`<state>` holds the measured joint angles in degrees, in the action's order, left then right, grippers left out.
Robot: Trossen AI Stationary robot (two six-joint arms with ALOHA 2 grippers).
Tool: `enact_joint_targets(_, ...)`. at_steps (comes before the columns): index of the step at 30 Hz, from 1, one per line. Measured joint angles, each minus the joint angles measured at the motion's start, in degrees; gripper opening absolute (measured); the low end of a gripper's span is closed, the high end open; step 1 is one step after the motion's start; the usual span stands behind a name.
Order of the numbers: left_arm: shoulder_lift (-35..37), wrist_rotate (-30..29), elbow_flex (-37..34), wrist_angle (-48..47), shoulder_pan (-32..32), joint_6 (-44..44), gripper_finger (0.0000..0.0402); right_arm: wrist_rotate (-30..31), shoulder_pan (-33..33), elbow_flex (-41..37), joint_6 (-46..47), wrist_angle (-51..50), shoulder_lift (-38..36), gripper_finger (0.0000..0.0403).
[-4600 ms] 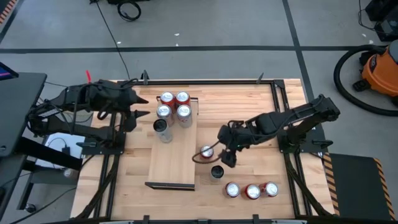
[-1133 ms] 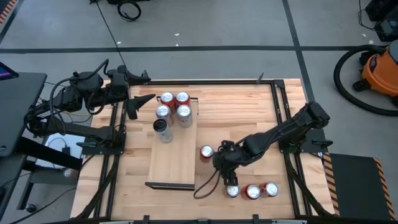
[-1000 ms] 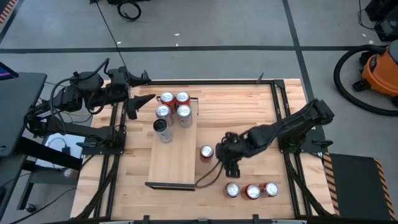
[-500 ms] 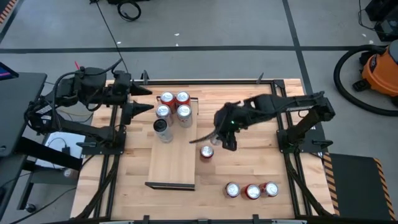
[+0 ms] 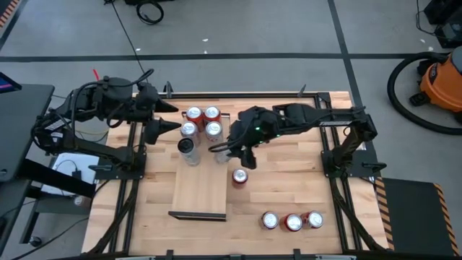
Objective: Pick and place cans onto a shelf
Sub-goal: Put the white-pink soda can on the shelf aligned with the other white-pink soda can
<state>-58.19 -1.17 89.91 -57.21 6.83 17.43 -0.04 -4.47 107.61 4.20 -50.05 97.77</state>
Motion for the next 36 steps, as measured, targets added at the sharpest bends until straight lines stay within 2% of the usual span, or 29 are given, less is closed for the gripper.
enact_joint_targets(7, -0.3, 0.7, 0.0, 0.4, -0.3, 1.0, 0.0325, 0.2, 0.2, -0.1, -1.4, 3.7, 3.3, 0.0276)
enact_joint_targets(12, -1.2, 3.1, 0.0, 0.4, -3.4, 1.4, 0.0325, -0.5, 0.7, -0.1, -1.4, 6.1, 4.3, 0.0276)
enact_joint_targets(18, -2.7, 3.2, 0.1, -0.7, -6.4, 1.3, 0.0325, -1.7, 1.3, -0.1, -0.7, 5.2, 4.4, 0.0276)
enact_joint_targets(36, -3.4, 3.0, 0.0, -1.5, -6.7, 1.5, 0.0325, -4.0, 2.0, -0.1, 0.5, 2.4, 4.4, 0.0277)
